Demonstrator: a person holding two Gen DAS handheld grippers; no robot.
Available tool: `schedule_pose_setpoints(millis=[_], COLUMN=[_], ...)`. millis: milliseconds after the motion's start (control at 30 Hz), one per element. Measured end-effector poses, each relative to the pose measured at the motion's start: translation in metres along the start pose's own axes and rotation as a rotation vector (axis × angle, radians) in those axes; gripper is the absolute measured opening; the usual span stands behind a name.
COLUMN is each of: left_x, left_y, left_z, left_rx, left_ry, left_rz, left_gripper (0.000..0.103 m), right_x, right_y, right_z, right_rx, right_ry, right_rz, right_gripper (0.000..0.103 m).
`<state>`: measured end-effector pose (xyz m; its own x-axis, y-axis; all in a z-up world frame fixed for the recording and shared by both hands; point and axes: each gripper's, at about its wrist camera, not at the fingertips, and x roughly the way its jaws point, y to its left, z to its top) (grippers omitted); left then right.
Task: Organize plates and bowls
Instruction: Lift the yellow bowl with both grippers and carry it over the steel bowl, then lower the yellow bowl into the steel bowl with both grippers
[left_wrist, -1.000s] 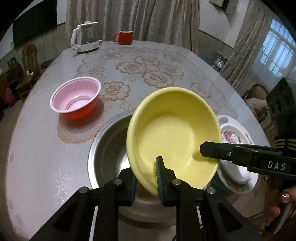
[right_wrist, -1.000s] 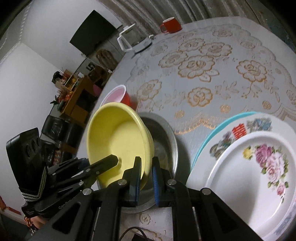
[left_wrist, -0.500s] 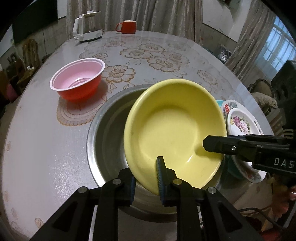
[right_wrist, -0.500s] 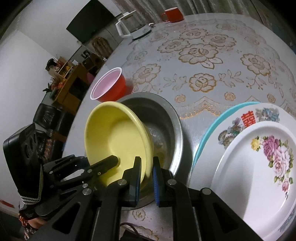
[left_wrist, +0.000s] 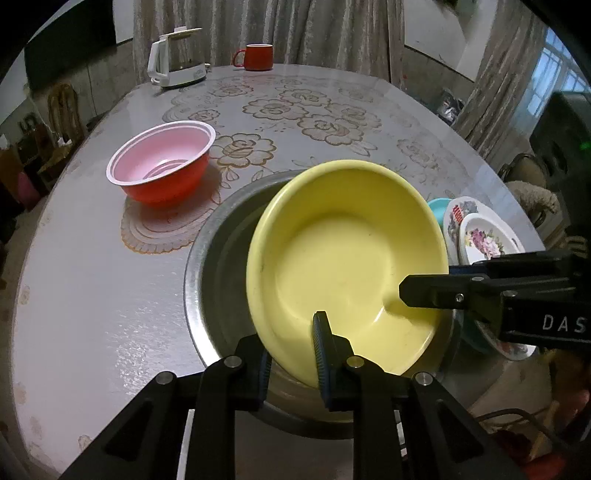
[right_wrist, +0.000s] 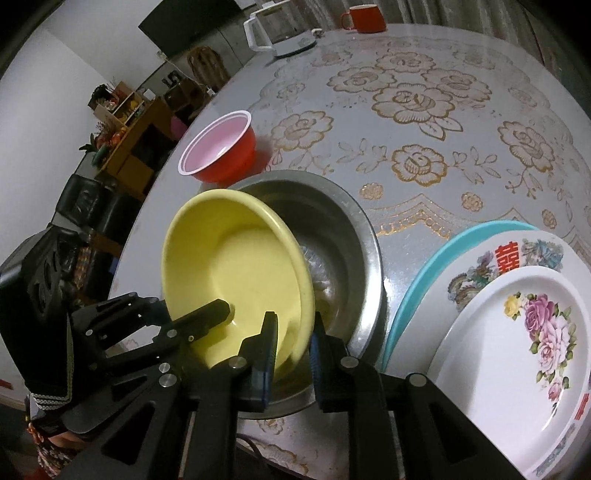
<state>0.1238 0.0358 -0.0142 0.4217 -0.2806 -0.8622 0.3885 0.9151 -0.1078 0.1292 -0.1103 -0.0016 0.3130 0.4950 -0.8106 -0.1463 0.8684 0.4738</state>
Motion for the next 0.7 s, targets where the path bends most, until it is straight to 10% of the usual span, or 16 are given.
schedule_pose_setpoints(millis=[700], left_x=[0.0061], left_y=[-0.0044], left_z=[0.0043], left_rx=[0.064], left_ry=[0.017], left_rz=[0.047], left_gripper=[0.022], right_x=[0.0045], right_y=[0.0055], right_z=[0.0083], right_rx=[-0.021], right_ry=[0.054], right_rz=[-0.036], right_gripper=[0.019])
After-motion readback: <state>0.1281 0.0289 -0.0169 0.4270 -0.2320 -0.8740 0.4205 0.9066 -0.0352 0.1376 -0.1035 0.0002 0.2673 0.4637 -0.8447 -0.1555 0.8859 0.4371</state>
